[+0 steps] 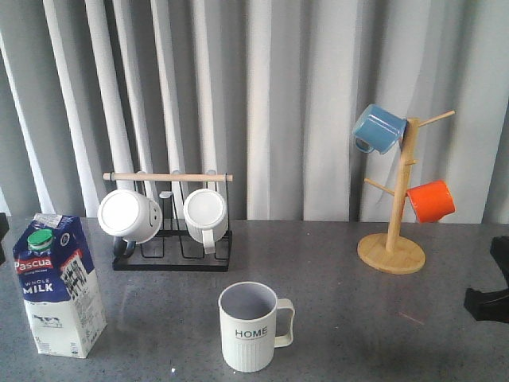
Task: Place milk next to cup
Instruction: 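Open the right gripper and withdraw it from the mug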
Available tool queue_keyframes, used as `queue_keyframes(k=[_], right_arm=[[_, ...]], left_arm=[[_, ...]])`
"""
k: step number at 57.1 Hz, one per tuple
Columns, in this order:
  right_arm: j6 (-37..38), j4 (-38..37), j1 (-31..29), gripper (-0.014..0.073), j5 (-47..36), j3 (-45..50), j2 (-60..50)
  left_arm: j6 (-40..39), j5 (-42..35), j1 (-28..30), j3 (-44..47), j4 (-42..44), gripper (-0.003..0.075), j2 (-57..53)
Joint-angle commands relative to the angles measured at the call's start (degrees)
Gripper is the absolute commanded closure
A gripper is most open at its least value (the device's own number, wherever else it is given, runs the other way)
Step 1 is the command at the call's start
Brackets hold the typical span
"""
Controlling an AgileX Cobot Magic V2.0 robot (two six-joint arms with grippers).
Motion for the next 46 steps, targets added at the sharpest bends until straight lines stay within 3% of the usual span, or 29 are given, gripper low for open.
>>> queue_keyframes(k=[1,46], right_arm=[[2.79,-0.74,-0.67,0.0603,-6.24,-0.14,-2.21],[2.61,-0.79,-0.67,0.0602,-4.78,0.45,-2.21]], left_arm=[[0.02,-3.98,-0.11,-1.98,-0.1,0.0187,-0.85],[0.02,-4.62,-0.01,-1.98,-0.1,0.0187,-0.85]])
